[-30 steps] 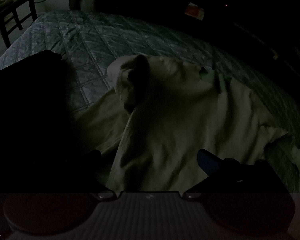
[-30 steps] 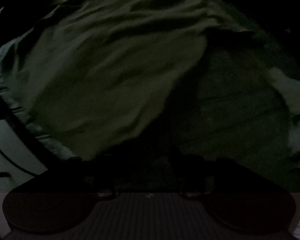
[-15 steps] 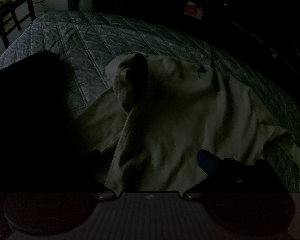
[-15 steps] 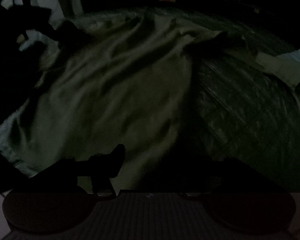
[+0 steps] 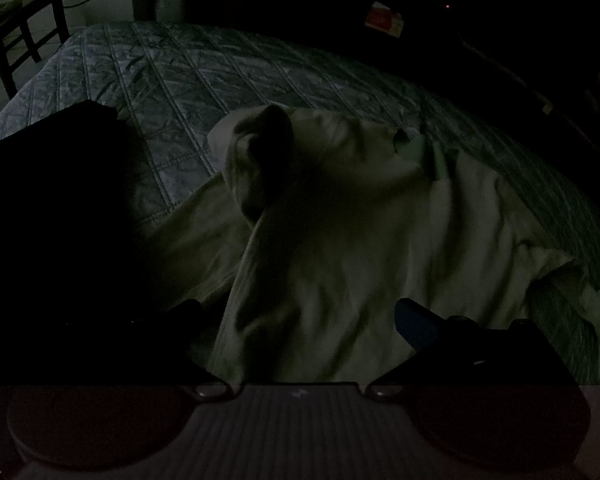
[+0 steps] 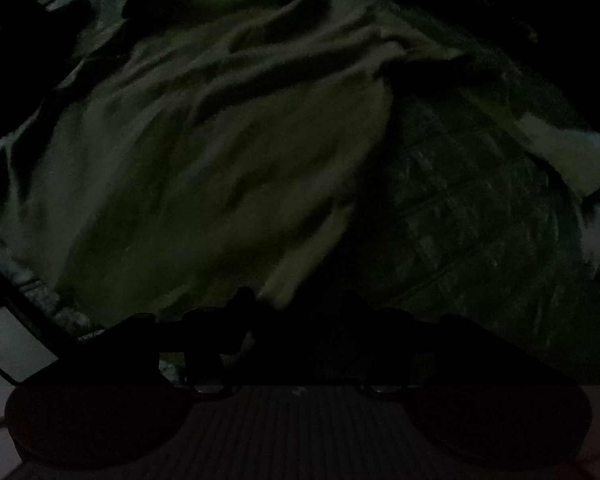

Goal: Fold clothes

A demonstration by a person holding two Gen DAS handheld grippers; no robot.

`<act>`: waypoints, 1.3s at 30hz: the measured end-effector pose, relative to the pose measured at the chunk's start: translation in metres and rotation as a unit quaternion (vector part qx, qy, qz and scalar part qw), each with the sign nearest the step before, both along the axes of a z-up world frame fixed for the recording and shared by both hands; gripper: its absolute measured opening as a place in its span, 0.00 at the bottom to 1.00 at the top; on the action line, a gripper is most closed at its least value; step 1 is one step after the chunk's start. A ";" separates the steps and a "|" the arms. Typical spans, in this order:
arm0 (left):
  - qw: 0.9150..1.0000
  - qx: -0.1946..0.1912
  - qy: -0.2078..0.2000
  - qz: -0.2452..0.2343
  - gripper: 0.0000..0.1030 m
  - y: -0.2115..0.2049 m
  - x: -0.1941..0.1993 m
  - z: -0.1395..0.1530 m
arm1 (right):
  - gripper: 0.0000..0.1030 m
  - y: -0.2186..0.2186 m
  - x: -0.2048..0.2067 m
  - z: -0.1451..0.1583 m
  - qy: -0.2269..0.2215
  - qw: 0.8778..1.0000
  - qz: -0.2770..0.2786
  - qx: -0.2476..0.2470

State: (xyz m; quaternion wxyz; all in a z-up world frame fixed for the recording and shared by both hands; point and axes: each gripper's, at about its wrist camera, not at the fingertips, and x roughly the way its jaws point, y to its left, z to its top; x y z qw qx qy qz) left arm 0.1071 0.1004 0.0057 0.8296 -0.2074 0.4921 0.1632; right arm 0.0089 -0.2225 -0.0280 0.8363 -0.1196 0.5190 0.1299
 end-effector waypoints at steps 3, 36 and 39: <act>1.000 -0.001 -0.002 0.002 0.99 0.001 0.000 0.000 | 0.48 -0.013 0.001 0.016 -0.026 0.998 -0.032 0.037; 1.000 0.005 -0.002 0.000 0.99 -0.002 0.001 0.001 | 0.02 0.007 -0.018 0.024 -0.017 0.987 0.108 -0.119; 1.000 0.014 -0.003 0.008 0.99 0.001 0.000 0.003 | 0.16 0.005 -0.019 0.032 -0.050 0.988 0.092 -0.117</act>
